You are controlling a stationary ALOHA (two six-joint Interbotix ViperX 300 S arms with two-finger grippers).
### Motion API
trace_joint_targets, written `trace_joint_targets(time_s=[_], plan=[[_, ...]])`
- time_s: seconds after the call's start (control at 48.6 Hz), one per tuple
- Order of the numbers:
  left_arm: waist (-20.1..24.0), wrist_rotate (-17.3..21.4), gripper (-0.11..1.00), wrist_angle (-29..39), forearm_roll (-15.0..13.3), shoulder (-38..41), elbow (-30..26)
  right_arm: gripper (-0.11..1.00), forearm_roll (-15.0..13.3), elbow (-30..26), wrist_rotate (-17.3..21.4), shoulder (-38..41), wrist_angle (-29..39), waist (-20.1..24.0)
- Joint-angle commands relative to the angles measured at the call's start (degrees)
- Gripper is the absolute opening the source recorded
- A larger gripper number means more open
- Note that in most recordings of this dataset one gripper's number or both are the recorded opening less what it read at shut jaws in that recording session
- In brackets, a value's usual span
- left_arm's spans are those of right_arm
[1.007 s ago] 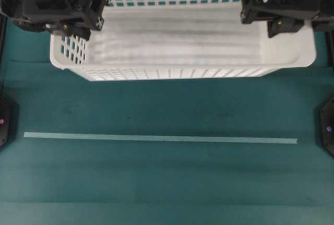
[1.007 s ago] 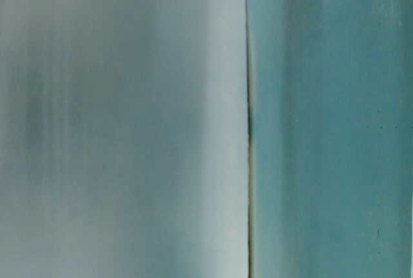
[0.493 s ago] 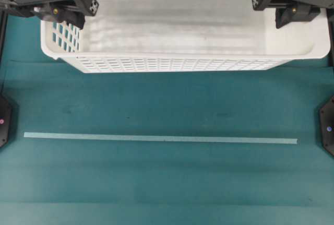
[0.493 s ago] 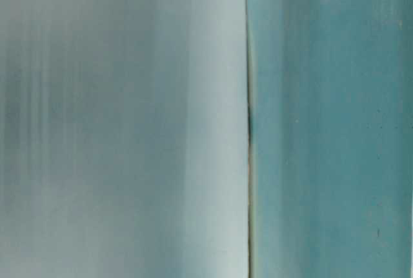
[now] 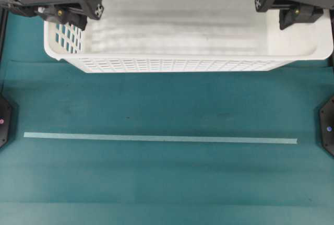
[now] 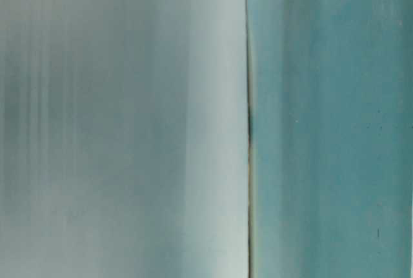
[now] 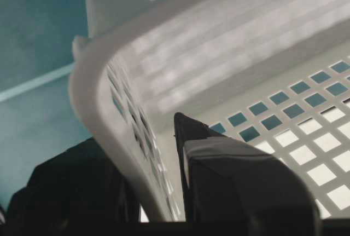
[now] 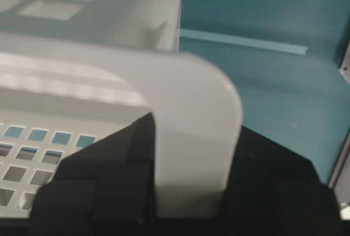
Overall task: Lift the white basket with both hands.
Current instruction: 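Hold the basket raised with both grippers, then move the basket forward and lower it onto the table with both grippers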
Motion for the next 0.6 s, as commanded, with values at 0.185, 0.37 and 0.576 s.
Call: trace_joint_targets(time_s=[0.185, 0.37, 0.576], plan=[[-2.2, 2.99, 0.14, -0.7, -0.18, -0.88, 2.72, 0.2, 0.35, 0.88, -4.13, 1.41, -0.44, 2.29], [-2.29, 2.99, 0.14, -1.41, -0.18, -1.85, 5.27, 0.2, -0.09, 2.55, -4.57, 1.32, -0.62, 2.29], [-3.16, 2.72, 0.14, -7.82, 0.62, -6.42, 15.56, 0.2, -0.35, 10.72, -6.06, -0.62, -4.57, 2.55]])
